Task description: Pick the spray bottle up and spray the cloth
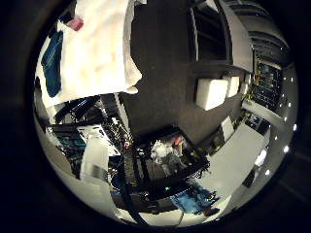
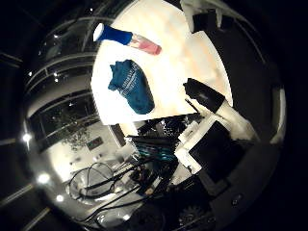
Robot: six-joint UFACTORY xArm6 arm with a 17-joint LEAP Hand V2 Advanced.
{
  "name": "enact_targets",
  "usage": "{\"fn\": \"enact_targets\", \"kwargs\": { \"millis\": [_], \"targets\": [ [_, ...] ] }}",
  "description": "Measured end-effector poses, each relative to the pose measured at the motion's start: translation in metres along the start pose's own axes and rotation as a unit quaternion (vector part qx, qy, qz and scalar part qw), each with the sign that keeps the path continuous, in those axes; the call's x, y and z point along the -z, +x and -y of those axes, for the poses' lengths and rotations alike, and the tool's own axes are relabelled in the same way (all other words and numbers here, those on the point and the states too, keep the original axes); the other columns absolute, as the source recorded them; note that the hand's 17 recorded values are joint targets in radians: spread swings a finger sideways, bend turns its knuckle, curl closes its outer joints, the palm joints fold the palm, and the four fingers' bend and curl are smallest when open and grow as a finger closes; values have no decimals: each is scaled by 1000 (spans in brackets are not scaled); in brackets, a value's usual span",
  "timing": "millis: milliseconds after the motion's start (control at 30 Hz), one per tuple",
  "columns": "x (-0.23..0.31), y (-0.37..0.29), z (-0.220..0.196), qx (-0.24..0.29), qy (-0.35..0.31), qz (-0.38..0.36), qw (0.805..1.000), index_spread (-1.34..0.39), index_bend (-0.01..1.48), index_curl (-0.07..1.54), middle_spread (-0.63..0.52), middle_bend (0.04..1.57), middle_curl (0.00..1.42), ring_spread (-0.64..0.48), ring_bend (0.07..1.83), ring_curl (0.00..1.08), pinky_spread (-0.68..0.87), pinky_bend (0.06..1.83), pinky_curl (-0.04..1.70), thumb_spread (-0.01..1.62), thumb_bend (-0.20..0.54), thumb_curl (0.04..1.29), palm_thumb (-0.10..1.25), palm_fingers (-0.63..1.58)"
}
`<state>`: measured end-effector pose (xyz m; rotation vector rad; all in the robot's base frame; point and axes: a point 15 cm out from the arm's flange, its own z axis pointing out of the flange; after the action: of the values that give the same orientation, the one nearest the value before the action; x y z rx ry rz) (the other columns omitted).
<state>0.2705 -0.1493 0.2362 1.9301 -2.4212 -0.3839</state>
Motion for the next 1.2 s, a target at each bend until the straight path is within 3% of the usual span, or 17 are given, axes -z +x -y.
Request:
{"fn": "enact_targets", "kwargs": {
  "millis": [200,367,600,800,1000,1200],
  "targets": [
    [4,-4,0,-3,7,10,1000,-469,322,476,-158,470,406,36,221,217,311,174,140,1180,-16,275,932,461],
    [4,-3,0,-4,17,36,999,-471,307,470,-161,467,404,21,262,229,306,174,137,1204,-18,249,827,492],
    [3,13,-4,-22,21,48,998,-473,303,470,-161,464,401,18,283,229,305,175,136,1219,-14,253,828,496],
    [-8,24,-2,-26,26,91,995,-400,125,392,-126,384,379,43,358,250,314,274,184,1173,-38,235,654,370],
    [-15,28,10,-39,68,182,980,-299,126,285,-22,369,373,120,403,260,312,395,244,1099,-29,236,504,223],
    [-31,6,28,-53,118,288,949,-258,143,255,53,360,364,159,419,261,314,433,268,1034,-24,266,497,155]
  ]
}}
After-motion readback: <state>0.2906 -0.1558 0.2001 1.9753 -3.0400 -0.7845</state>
